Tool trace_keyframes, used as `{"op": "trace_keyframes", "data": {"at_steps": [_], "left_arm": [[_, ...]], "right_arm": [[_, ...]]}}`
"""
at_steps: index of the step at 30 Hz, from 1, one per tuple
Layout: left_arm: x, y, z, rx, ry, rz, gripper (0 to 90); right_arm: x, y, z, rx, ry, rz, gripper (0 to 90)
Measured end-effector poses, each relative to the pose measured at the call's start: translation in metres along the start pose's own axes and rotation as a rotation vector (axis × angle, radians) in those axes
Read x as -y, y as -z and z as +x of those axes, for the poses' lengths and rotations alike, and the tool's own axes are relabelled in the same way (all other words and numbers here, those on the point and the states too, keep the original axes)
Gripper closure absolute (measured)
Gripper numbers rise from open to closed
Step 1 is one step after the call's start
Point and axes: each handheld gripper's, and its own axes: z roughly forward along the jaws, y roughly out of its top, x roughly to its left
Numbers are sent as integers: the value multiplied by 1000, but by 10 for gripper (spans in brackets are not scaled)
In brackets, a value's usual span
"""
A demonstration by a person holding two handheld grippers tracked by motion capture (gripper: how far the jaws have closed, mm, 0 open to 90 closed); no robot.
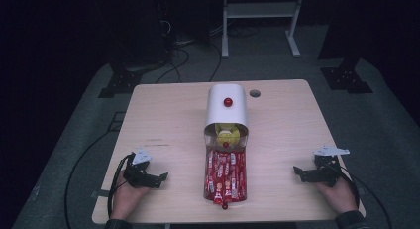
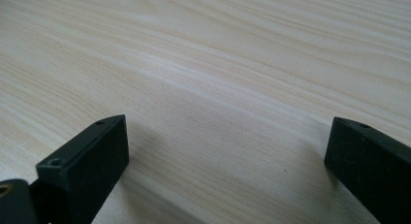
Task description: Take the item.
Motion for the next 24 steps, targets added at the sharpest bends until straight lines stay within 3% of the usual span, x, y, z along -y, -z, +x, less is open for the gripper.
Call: {"op": "trace_keyframes", "data": {"at_steps": [24], "left_arm": [[-19, 11, -16, 30, -12, -32, 0]], "right_arm": [[0, 0, 0, 0, 0, 0, 13]]}}
